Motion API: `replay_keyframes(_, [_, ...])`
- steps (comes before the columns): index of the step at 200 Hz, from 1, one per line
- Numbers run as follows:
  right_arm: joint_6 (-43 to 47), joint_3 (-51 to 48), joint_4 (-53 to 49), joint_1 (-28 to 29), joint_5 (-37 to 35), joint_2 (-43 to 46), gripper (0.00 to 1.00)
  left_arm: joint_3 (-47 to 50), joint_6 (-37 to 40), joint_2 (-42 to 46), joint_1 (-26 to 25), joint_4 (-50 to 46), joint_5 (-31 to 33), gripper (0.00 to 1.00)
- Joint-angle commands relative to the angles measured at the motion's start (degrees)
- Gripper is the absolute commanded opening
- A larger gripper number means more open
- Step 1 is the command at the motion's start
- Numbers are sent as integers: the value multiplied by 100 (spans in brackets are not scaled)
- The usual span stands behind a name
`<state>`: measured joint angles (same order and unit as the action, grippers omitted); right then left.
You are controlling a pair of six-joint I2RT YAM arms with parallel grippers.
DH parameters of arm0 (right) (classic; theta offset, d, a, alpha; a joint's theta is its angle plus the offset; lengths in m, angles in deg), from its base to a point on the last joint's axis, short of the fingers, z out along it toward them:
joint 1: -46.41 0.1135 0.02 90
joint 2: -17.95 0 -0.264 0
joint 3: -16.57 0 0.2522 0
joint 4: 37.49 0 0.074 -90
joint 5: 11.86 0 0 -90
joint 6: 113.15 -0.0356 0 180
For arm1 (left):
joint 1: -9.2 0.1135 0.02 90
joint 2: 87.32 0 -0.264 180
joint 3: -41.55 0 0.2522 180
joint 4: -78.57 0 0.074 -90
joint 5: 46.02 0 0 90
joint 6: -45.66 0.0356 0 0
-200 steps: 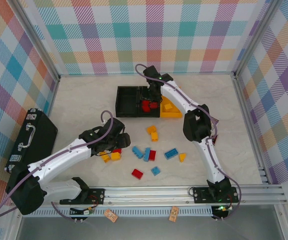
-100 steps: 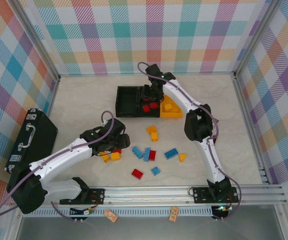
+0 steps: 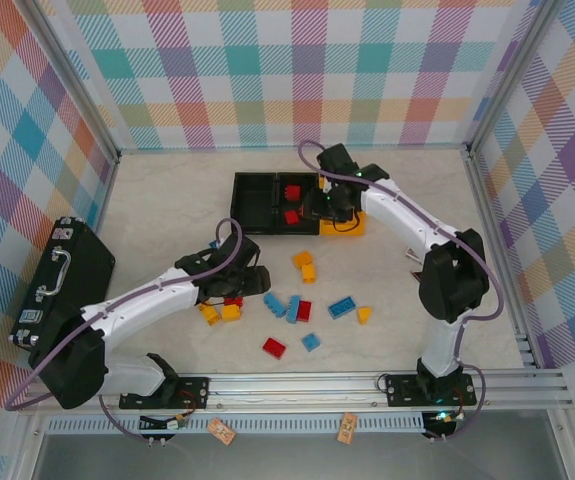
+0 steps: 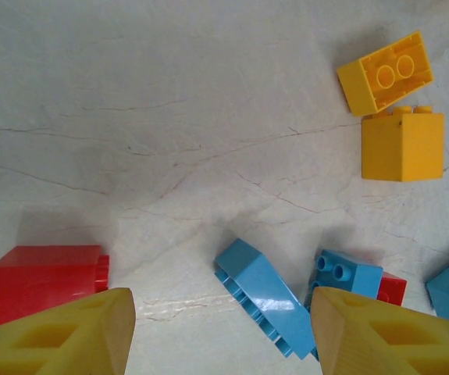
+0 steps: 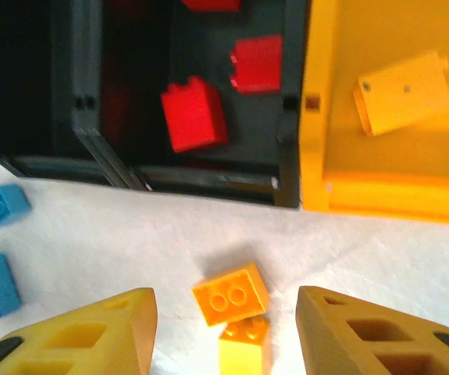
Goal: Sort the legos into containers by color
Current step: Pick up the lego from the center of the table.
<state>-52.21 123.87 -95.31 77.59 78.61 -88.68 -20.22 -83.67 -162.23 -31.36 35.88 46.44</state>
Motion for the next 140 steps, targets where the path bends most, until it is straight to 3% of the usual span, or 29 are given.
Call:
replay_keyframes(1, [140,-436,160,135,-65,139,51,-201,102,-120,74,202,-219,61])
replay_keyframes(65, [-174,-1136,246,568,-161,135,57,-122,90,-113,74,280,-272,61])
replay_keyframes(140, [-511,-1421,289,916,-161,-152,57,360,-4,275,92,1092,-694,62])
